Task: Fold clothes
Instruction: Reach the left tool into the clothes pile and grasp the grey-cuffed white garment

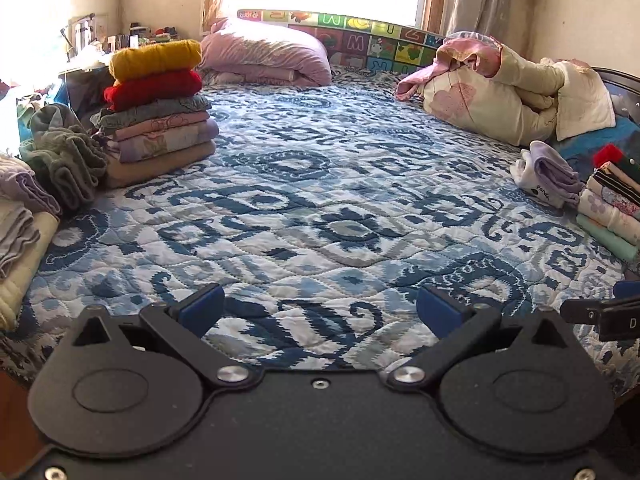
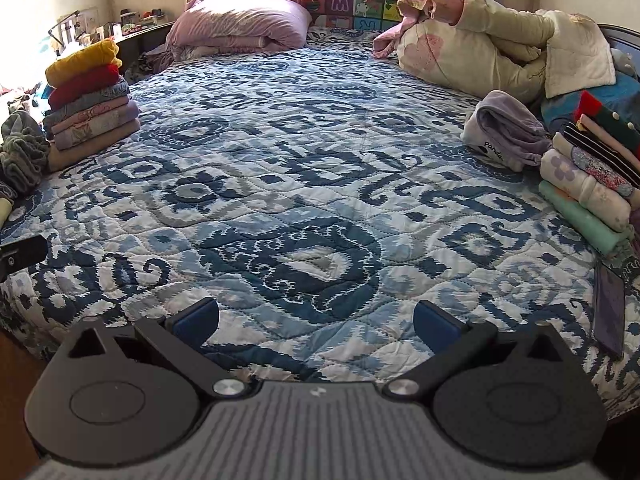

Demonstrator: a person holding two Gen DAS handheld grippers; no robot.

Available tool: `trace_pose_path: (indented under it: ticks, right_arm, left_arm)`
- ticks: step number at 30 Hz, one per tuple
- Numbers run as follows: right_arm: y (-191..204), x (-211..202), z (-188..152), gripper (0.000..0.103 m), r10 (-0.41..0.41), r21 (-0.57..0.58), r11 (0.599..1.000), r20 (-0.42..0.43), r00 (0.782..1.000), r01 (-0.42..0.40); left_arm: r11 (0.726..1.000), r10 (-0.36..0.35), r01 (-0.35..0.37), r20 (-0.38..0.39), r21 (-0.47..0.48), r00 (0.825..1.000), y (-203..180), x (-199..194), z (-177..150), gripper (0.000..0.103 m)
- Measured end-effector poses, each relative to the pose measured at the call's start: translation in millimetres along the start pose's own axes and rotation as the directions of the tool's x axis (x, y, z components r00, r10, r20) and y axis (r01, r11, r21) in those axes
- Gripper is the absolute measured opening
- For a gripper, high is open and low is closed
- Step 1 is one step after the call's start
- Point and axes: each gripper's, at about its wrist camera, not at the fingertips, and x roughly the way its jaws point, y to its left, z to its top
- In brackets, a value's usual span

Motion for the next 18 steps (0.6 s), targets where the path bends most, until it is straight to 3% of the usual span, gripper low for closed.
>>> trace_pose_path:
  ticks: [2,9,18]
  right_arm:
    - [8.8,6.5,4.4,0.103,0.006,-0.018,1.000,-0.007,1.000,-0.006]
    - [44.7,27.0,17.4,0.103,0.060,-0.076,0.995,-0.036,0.998,-0.063]
    - [95.1,40.7,35.4,0.103,0.217,-0.126,0.968,-0.015,0.976,-0.217]
  left_arm:
    - [0.998,0.010,-0.013,-0.037,-0.069,0.999,21.1,6.6,-0.1,0.103]
    - [0.967,0.117,-0.112,0.008,-0.228,0.993,96.7,1.5,-10.8,0.103]
    - [0.877,0.266,-0.222,0.047,-0.426,0.963,193.8,-6.2,-24.9,0.103]
